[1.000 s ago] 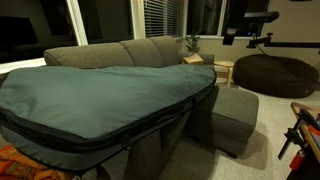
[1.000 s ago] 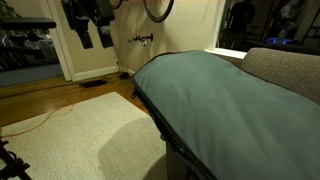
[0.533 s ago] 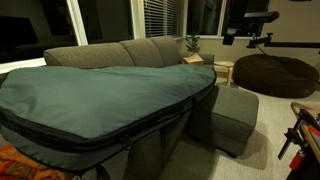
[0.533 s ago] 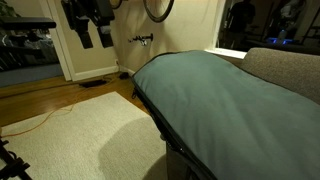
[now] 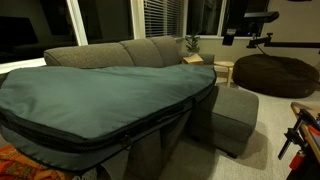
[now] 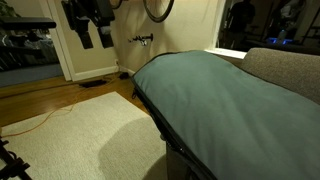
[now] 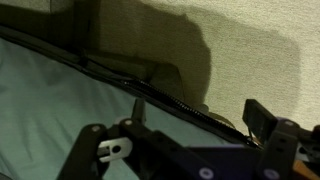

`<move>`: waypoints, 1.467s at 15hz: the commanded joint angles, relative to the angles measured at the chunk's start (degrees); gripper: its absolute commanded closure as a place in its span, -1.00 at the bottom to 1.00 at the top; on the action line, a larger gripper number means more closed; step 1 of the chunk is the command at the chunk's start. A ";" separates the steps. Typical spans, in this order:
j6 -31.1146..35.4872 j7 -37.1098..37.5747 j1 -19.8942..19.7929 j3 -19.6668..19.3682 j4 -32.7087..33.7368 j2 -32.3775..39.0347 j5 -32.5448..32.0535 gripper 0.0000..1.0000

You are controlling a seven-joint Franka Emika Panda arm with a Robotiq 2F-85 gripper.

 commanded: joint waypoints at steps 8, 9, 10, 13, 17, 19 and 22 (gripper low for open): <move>1.00 1.94 1.18 0.32 2.68 4.89 -0.94 -1.00; 1.09 2.03 1.32 0.42 3.07 5.44 -0.86 -1.00; 1.15 2.11 1.46 0.49 3.44 5.98 -0.92 -1.00; 1.29 2.53 1.67 0.81 4.67 7.83 -1.09 -1.00; 0.66 2.18 2.31 0.84 6.45 10.41 -0.54 -1.00; 0.30 1.58 2.98 0.74 7.31 11.82 0.26 -1.00; 1.25 2.87 3.67 1.20 8.11 13.64 0.30 -1.00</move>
